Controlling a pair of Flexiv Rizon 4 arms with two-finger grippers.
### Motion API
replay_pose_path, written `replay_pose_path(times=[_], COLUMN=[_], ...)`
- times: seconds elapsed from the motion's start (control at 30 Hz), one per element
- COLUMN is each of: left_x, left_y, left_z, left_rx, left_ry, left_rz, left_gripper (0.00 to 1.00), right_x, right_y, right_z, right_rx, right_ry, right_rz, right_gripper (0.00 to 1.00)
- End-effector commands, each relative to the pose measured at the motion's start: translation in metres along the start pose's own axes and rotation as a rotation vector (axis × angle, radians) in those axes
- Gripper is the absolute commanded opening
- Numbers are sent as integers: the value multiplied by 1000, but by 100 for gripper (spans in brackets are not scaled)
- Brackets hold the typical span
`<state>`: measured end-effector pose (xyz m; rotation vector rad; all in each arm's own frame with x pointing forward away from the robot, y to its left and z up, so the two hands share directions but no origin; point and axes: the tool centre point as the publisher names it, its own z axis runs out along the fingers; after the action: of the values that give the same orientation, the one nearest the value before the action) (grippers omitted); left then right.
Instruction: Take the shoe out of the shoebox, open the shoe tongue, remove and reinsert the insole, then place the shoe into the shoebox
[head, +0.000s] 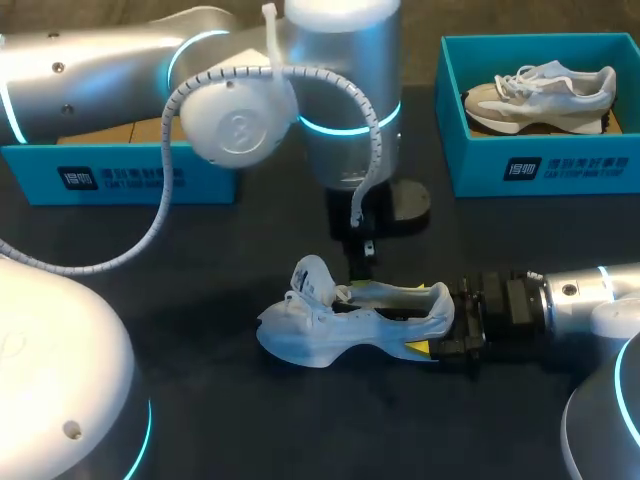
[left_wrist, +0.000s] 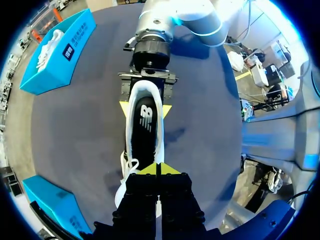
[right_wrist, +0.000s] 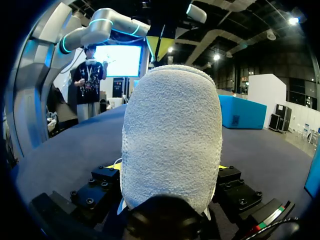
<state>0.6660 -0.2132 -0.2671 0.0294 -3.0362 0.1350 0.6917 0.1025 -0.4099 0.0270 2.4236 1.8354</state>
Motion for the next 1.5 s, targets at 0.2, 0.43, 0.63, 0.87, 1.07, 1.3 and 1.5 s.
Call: replay_pose_path(times=[0.2,0.43,0.63,0.87,1.07,1.3,1.5], left_x=[1,-21,-26,-20,-20,-19,-12], left_y=[4,-7,-13,-15,-12,-7,-3], left_z=[0,34,54,71,87,107,113], left_rx=[11,17,11,14,-1,-24,-16], left_ry=[-2,38,52,46,68,142,203], left_rz=[1,38,83,112,100,96,125], left_gripper=[0,0,0,0,0,0,0], right_x=[1,1,1,1,1,1,1], right_y=[1,1,1,1,1,1,1], right_z=[1,1,1,1,1,1,1], right_rx=[4,4,4,4,4,4,4], right_ry=[-1,-1,-1,-1,-1,-1,-1], right_rz=[0,0,0,0,0,0,0], right_gripper=[0,0,0,0,0,0,0])
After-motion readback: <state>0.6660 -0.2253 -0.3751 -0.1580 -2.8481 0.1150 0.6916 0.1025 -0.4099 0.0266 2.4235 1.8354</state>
